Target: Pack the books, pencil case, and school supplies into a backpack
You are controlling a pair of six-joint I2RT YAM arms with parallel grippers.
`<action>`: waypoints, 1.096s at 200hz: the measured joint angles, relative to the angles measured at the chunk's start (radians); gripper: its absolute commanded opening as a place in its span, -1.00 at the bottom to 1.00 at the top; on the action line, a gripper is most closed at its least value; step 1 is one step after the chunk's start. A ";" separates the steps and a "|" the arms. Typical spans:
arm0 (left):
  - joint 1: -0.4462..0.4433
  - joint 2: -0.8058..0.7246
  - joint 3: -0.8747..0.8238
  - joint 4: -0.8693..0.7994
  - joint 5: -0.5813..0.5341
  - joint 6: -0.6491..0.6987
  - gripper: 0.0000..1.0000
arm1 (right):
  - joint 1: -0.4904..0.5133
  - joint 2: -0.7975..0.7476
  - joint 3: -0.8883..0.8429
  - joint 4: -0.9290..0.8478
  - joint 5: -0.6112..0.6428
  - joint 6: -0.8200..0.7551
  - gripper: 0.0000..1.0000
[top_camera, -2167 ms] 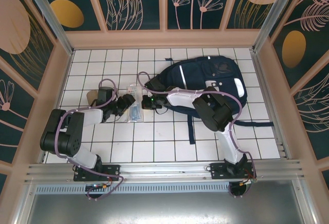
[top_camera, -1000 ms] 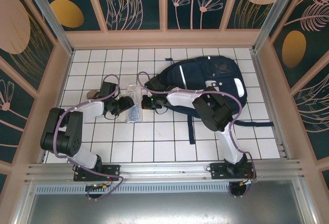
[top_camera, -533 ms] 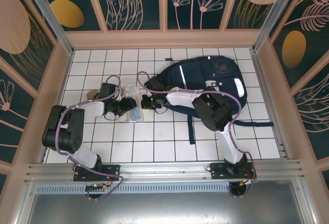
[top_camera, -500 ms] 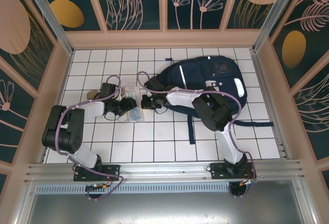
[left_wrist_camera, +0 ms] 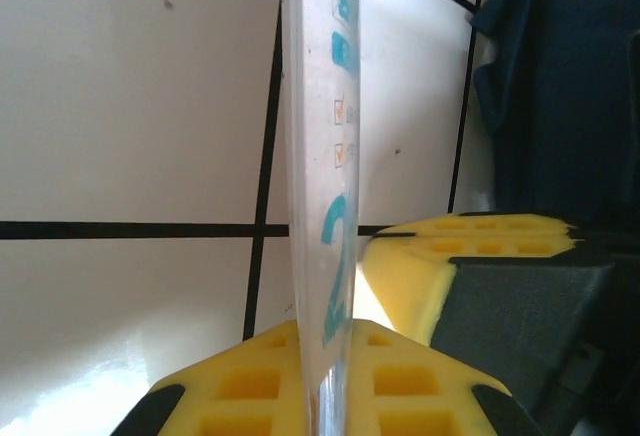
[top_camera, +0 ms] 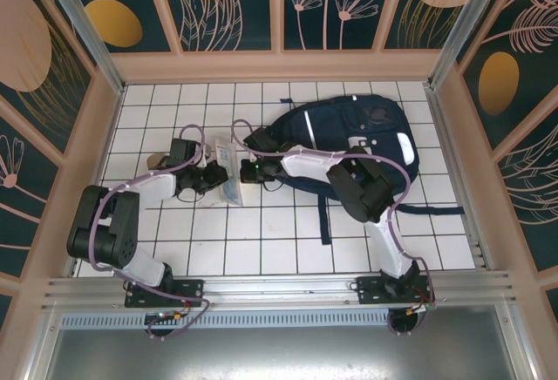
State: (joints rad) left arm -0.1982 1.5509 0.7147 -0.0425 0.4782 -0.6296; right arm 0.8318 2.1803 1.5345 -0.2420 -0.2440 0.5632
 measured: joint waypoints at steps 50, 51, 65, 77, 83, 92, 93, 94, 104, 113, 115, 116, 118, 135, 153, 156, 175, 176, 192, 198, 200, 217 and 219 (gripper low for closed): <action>0.001 -0.042 0.008 -0.018 -0.015 -0.011 -0.82 | -0.052 -0.097 0.155 -0.193 0.221 -0.109 -0.51; 0.001 -0.043 0.008 -0.018 -0.015 -0.011 -0.83 | -0.055 -0.100 0.159 -0.198 0.229 -0.112 -0.51; 0.001 -0.046 0.019 -0.018 -0.014 -0.015 -0.83 | -0.080 -0.130 0.186 -0.233 0.292 -0.138 -0.45; 0.001 -0.049 0.026 -0.018 -0.014 -0.019 -0.83 | -0.101 -0.150 0.193 -0.262 0.346 -0.161 -0.41; 0.001 -0.050 0.027 -0.018 -0.014 -0.022 -0.83 | -0.111 -0.157 0.193 -0.277 0.378 -0.171 -0.38; 0.001 -0.053 0.028 -0.018 -0.014 -0.023 -0.83 | -0.122 -0.160 0.193 -0.302 0.421 -0.182 -0.33; 0.001 -0.053 0.028 -0.018 -0.014 -0.024 -0.83 | -0.123 -0.160 0.193 -0.304 0.424 -0.182 -0.33; 0.001 -0.055 0.028 -0.018 -0.014 -0.026 -0.83 | -0.124 -0.160 0.193 -0.308 0.430 -0.186 -0.33; 0.001 -0.061 0.028 -0.018 -0.014 -0.027 -0.82 | -0.129 -0.160 0.193 -0.335 0.470 -0.199 -0.27; 0.001 -0.066 0.028 -0.018 -0.013 -0.029 -0.82 | -0.131 -0.160 0.190 -0.359 0.503 -0.206 -0.24; 0.001 -0.067 0.028 -0.018 -0.013 -0.029 -0.82 | -0.131 -0.160 0.190 -0.364 0.509 -0.209 -0.24; 0.001 -0.068 0.028 -0.018 -0.013 -0.029 -0.83 | -0.131 -0.160 0.190 -0.367 0.513 -0.212 -0.24; 0.001 -0.069 0.028 -0.018 -0.013 -0.030 -0.82 | -0.131 -0.160 0.189 -0.369 0.518 -0.212 -0.23; 0.001 -0.078 0.028 -0.018 -0.006 -0.033 -0.82 | -0.134 -0.160 0.173 -0.385 0.561 -0.218 -0.24; 0.001 -0.081 0.028 -0.018 0.002 -0.037 -0.82 | -0.141 -0.160 0.142 -0.396 0.581 -0.218 -0.25; 0.001 -0.081 0.028 -0.018 0.003 -0.037 -0.82 | -0.143 -0.160 0.137 -0.395 0.583 -0.218 -0.25; 0.001 -0.081 0.029 -0.018 0.013 -0.045 -0.81 | -0.154 -0.160 0.106 -0.397 0.586 -0.218 -0.25; 0.001 -0.081 0.029 -0.018 0.013 -0.045 -0.81 | -0.155 -0.160 0.105 -0.397 0.586 -0.218 -0.25; 0.001 -0.083 0.029 -0.018 0.016 -0.050 -0.81 | -0.157 -0.160 0.094 -0.387 0.583 -0.218 -0.24; 0.001 -0.085 0.029 -0.018 0.019 -0.052 -0.81 | -0.157 -0.160 0.093 -0.386 0.584 -0.219 -0.24; 0.001 -0.085 0.030 -0.018 0.019 -0.053 -0.81 | -0.157 -0.160 0.092 -0.386 0.583 -0.219 -0.24; 0.001 -0.093 0.031 -0.017 0.024 -0.057 -0.81 | -0.156 -0.158 0.091 -0.386 0.584 -0.224 -0.46; 0.001 -0.094 0.031 -0.017 0.024 -0.059 -0.81 | -0.156 -0.157 0.091 -0.386 0.583 -0.226 -0.50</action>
State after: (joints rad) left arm -0.1974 1.4570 0.7456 -0.0593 0.5022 -0.6888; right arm 0.6754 2.0235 1.6253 -0.6277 0.3393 0.3374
